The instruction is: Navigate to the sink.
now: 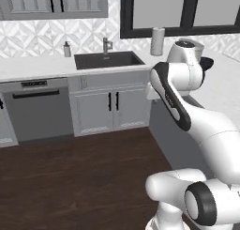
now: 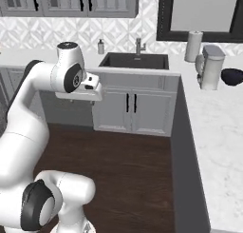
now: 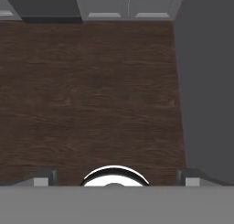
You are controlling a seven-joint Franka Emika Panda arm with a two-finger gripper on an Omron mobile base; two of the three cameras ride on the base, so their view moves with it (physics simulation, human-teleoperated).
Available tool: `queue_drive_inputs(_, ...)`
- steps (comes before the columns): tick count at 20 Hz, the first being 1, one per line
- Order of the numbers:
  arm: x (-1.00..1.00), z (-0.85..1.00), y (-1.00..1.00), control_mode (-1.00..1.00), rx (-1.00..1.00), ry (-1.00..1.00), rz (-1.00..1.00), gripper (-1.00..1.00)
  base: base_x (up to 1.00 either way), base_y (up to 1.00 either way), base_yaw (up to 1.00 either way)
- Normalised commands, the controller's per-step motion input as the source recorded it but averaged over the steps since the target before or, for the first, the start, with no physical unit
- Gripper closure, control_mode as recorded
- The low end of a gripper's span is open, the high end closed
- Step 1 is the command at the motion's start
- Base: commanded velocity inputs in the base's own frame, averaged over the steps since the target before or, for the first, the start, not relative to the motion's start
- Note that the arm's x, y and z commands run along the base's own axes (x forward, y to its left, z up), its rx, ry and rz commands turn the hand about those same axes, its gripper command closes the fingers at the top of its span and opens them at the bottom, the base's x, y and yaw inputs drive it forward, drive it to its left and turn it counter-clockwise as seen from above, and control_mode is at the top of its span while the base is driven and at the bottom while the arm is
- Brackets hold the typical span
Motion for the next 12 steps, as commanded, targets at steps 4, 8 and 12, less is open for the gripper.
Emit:
queue_drive_inputs(4, 0.00, 0.00, 0.00, 1.00, 0.00, 0.00, 0.00, -1.00, 1.00, 0.00, 0.01)
queue_drive_inputs(8, 0.00, 0.00, 0.00, 1.00, 0.00, 0.00, 0.00, -1.00, 1.00, -0.04, 0.00)
queue_drive_inputs(12, 0.00, 0.00, 0.00, 1.00, 0.00, 0.00, 0.00, -1.00, 1.00, -0.14, 0.00)
